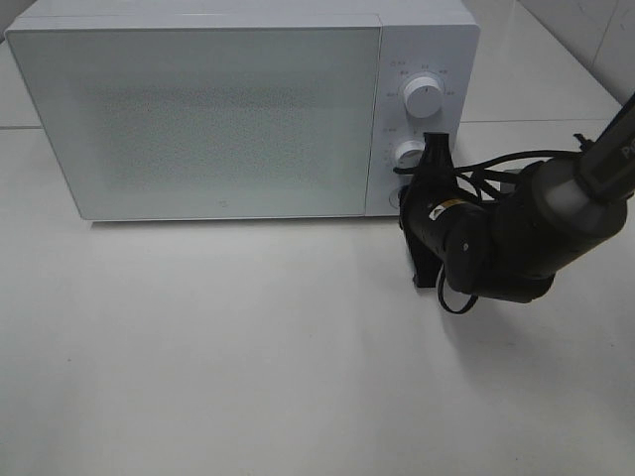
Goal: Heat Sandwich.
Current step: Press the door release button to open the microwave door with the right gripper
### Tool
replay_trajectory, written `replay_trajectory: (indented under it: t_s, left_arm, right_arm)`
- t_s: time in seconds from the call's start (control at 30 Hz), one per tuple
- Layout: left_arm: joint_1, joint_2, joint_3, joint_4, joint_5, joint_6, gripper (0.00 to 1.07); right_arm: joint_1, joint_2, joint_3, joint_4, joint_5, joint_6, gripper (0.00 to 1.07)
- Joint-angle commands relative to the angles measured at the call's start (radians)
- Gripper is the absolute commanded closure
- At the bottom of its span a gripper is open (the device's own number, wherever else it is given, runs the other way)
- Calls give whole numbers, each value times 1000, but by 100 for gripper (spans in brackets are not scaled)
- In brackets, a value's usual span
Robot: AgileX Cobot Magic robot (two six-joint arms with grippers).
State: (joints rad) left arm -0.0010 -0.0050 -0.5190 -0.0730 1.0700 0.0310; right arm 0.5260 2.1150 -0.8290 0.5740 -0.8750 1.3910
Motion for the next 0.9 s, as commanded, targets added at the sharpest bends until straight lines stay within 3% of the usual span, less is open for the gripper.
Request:
replay_trajectory:
  t_s: [0.03,0.43,0.9]
  left_arm:
    - [-5,-17,2,-3,0,-4,9]
    - [-5,-17,2,-3,0,-4,9]
    - [-5,-17,2,-3,0,-4,9]
  right_arm:
    - [-4,13,-17,-7,-16,-2,107]
    - [-4,15,-28,0,-104,-4,107]
    - [-44,49,-146,22,-163,-73,107]
